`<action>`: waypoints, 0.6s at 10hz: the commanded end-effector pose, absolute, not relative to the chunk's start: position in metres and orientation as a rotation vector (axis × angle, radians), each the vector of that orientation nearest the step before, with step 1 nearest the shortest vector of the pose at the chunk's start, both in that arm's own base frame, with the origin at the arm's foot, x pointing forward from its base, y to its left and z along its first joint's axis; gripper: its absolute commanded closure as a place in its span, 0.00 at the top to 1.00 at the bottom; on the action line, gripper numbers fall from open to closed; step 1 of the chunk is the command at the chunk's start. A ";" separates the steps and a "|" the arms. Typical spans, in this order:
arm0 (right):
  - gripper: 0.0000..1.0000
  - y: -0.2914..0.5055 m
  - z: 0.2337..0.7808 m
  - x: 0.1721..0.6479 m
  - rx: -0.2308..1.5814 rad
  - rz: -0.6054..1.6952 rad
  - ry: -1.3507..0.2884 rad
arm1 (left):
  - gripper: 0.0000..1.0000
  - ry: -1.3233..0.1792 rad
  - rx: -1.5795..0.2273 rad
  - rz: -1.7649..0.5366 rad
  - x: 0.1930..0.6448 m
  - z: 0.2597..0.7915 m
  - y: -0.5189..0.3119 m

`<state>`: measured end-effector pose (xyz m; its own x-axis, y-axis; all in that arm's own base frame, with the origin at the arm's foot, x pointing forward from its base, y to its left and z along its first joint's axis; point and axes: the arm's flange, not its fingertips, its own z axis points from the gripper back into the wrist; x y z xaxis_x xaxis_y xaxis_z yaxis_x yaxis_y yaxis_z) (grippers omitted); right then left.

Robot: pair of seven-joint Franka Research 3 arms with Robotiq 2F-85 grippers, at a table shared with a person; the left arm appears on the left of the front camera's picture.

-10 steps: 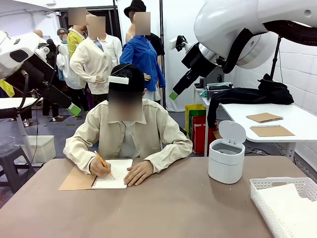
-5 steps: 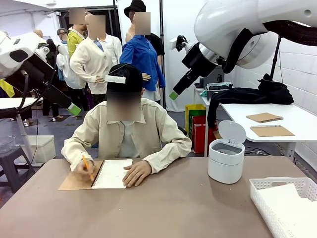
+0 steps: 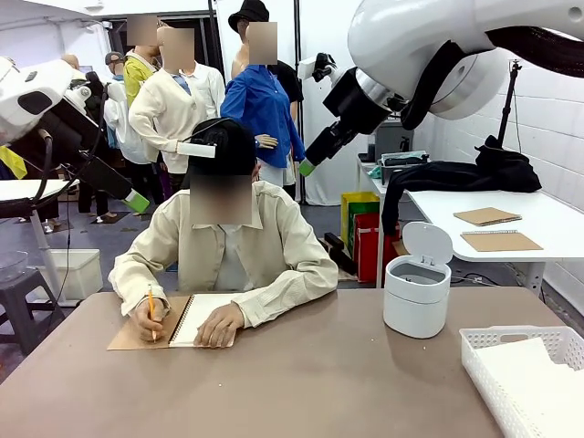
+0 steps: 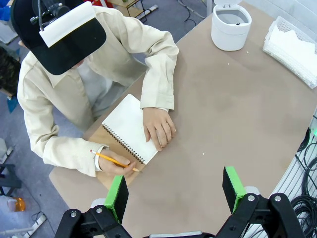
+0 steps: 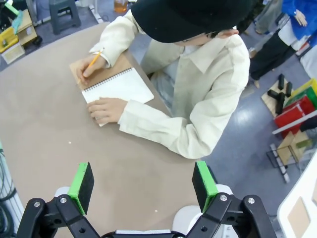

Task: Sort the paper based on its condition.
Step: If a person hands you a paper, place it in the Organizing basket , and if it's crumpled, put it in the Trash can.

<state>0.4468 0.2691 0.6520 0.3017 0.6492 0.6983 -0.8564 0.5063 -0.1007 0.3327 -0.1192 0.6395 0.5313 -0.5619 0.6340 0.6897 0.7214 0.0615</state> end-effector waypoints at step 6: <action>1.00 0.273 0.651 0.419 0.300 1.012 -0.646 | 1.00 -0.677 -0.215 -0.750 0.333 0.639 -0.118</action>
<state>0.4284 0.2778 0.6511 0.3440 0.6839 0.6433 -0.8667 0.4948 -0.0626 0.3327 -0.1192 0.6395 0.5313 -0.5619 0.6340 0.6897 0.7214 0.0615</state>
